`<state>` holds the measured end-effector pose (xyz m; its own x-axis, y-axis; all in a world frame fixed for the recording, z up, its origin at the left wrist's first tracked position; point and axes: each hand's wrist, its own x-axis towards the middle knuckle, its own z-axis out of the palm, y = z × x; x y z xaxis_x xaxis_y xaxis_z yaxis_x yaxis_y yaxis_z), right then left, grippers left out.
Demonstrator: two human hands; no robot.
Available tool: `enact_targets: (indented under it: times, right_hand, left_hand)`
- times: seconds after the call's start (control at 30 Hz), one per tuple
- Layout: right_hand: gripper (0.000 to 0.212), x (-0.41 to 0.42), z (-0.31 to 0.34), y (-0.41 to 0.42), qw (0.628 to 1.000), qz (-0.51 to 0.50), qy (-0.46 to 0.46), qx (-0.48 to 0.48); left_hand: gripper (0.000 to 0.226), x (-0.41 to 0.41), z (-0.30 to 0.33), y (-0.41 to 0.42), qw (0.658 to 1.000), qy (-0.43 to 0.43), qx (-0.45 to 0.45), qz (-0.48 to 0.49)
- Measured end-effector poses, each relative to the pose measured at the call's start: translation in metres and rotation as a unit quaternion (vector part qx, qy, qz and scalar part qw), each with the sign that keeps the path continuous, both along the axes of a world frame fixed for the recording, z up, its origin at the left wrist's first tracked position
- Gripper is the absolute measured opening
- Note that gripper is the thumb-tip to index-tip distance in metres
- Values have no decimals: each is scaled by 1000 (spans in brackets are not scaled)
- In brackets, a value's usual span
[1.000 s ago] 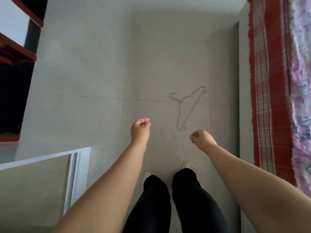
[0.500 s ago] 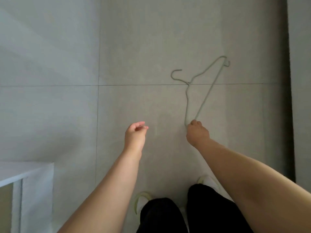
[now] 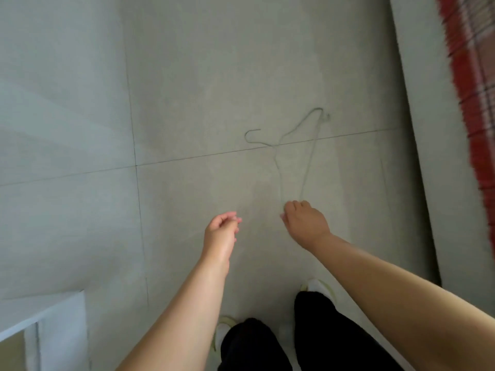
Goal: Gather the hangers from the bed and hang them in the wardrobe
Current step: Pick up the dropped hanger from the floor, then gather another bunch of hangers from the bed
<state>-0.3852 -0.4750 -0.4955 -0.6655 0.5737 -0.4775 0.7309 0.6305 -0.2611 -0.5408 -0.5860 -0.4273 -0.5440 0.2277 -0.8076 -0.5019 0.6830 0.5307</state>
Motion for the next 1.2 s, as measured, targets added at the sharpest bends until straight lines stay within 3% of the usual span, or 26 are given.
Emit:
enact_targets:
  times: [0.1,0.27,0.47,0.53,0.6,0.67,0.73,0.8,0.9,0.97,1.07,1.13,1.2]
  right_hand:
    - [28,29,81,2,986,-133,97,-21]
    - [27,79,238,-2,912,-341,212,-88]
    - [32,150,414,-12,830,-443,314,-128]
    - [35,177,456,-8,785,-488,361,-128]
    - [39,212,488,1,726,-542,400,-138]
    - [46,249,504,18,658,-602,418,-173]
    - [46,289,511,38,598,-649,419,-214]
    - [32,330,510,67,543,-689,404,-259]
    - [29,404,499,103,442,-758,358,-319]
    - [26,459,487,122,440,-765,332,-334]
    - [11,521,476,138,511,-756,248,-326]
    - [19,557,469,145,594,-739,188,-257]
    - [26,582,470,148,665,-725,140,-110]
  left_hand:
    - [21,23,70,22,998,-33,24,-41]
    - [56,66,210,64,987,-79,72,-119]
    - [86,122,354,114,979,-80,79,-170]
    - [93,145,394,136,982,-46,94,-159]
    - [86,168,430,162,983,30,127,-130]
    - [61,191,450,189,971,84,178,-135]
    - [27,227,463,217,955,95,198,-201]
    - [6,273,466,247,937,111,193,-271]
    - [16,344,457,288,909,143,148,-364]
    - [26,388,446,309,893,129,111,-417]
    - [35,441,438,322,878,85,81,-463]
    - [56,469,430,321,873,79,74,-476]
    - [86,487,422,319,868,74,41,-489]
